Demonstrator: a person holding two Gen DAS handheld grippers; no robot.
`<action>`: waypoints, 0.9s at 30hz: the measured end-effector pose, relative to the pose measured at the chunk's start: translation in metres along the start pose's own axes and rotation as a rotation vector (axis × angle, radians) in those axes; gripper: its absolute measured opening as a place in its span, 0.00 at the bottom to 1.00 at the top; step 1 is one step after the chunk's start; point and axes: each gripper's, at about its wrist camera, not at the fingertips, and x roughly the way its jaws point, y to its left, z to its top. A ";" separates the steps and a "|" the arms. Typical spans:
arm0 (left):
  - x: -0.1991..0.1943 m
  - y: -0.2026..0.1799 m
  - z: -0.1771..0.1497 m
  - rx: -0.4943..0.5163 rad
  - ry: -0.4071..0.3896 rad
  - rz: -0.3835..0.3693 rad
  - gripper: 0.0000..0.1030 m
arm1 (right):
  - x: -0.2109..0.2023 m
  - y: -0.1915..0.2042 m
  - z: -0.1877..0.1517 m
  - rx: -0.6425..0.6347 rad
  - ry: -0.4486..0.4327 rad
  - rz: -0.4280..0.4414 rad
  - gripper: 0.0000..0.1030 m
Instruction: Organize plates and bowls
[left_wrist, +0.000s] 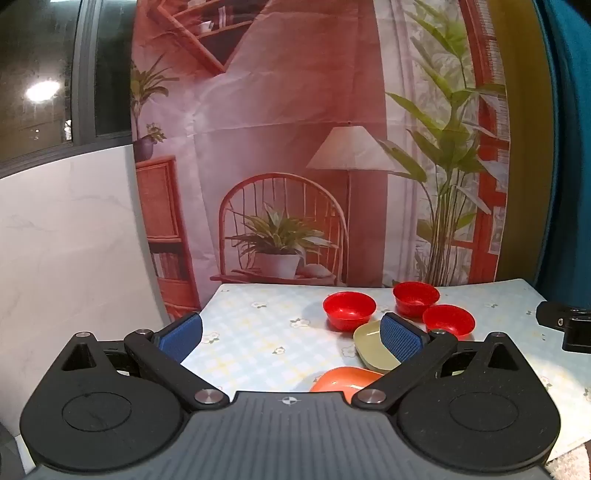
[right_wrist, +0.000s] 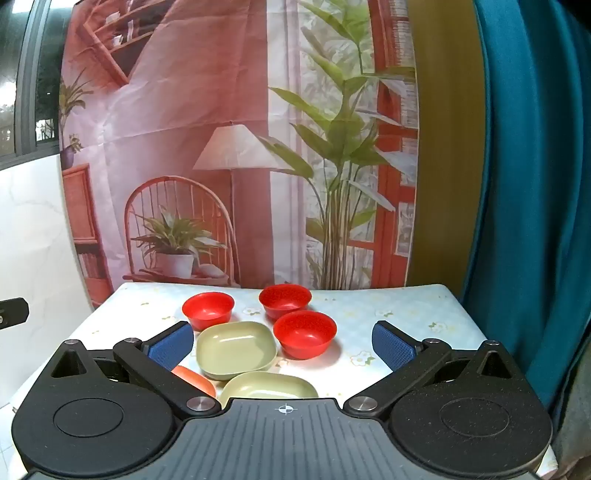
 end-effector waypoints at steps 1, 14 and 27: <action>0.000 0.000 0.000 0.002 -0.001 0.001 1.00 | 0.000 0.000 0.000 0.001 0.000 0.000 1.00; -0.001 0.005 -0.001 0.018 -0.014 0.018 1.00 | 0.000 -0.001 0.001 0.001 -0.007 0.000 1.00; -0.001 0.005 0.000 0.013 -0.014 0.020 1.00 | 0.000 -0.003 0.003 0.001 -0.011 -0.001 1.00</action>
